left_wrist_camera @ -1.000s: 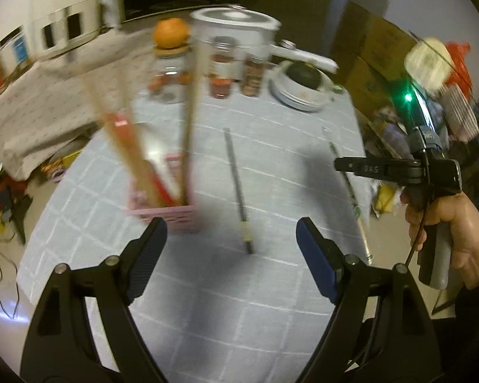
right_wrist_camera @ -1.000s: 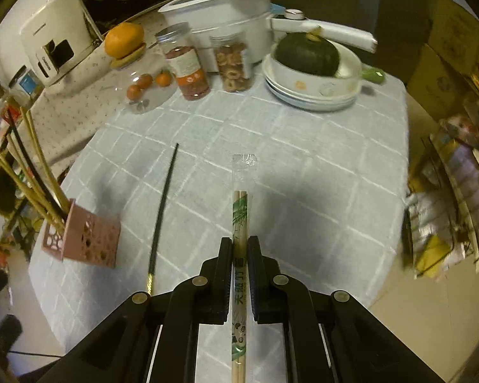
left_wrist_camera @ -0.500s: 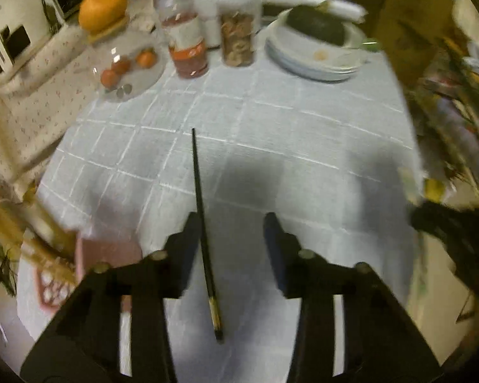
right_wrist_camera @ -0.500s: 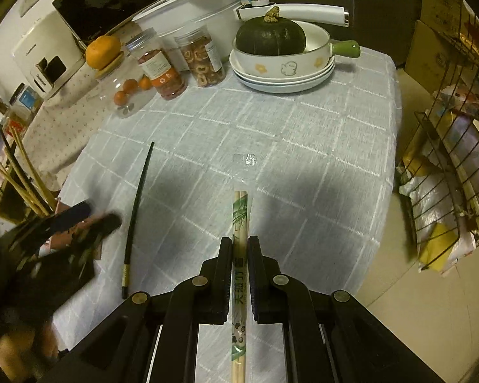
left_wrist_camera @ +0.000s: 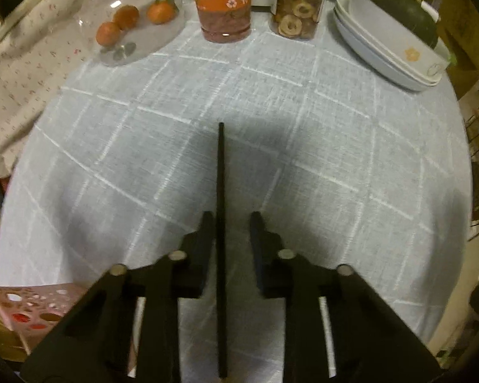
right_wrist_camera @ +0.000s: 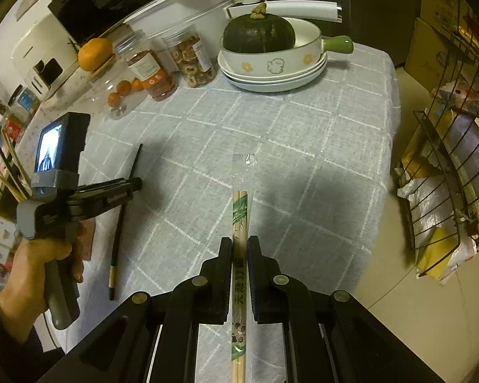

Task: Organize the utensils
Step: 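Grasp the remaining black chopstick with the left gripper while the right gripper holds the wrapped chopstick, then carry the black chopstick over the pink basket, lower it in, open the left gripper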

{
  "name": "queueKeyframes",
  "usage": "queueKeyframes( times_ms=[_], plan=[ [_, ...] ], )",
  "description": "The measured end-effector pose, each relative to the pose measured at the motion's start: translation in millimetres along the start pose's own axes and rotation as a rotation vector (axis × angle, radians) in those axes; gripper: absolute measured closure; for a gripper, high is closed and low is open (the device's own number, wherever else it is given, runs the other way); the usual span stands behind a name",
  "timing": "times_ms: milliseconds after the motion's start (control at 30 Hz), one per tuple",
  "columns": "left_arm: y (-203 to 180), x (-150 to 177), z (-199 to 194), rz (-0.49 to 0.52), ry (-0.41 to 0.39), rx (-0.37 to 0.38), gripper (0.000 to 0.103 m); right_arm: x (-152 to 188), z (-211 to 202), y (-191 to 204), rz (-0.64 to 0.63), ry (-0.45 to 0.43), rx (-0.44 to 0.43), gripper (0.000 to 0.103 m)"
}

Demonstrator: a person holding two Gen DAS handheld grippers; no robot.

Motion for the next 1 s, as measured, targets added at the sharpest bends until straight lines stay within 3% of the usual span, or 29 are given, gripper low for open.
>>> queueKeyframes(
  times_ms=[167,467,667,1000],
  plan=[
    [-10,12,-5,0.041,-0.004,0.007,0.096,3,0,-2,0.011,0.003,0.008,0.093],
    [-42,52,-46,0.127,-0.036,0.046,0.097,13,-19,10,0.001,-0.027,-0.012,0.093],
    [-47,82,-103,0.18,-0.133,0.082,0.097,22,-44,24,-0.026,-0.07,0.002,0.093],
    [-15,120,-185,0.23,-0.315,0.147,0.097,38,-95,52,-0.055,-0.195,-0.039,0.093]
  ],
)
Point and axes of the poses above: each gripper's, at about its wrist camera, not at the fingertips, and z roughly the way its jaws point, y to its left, x to its underside, the point moved 3 cm from there along z, roughly the way its jaws point, and after that the axes turned 10 degrees about z, right-handed, at the moved point
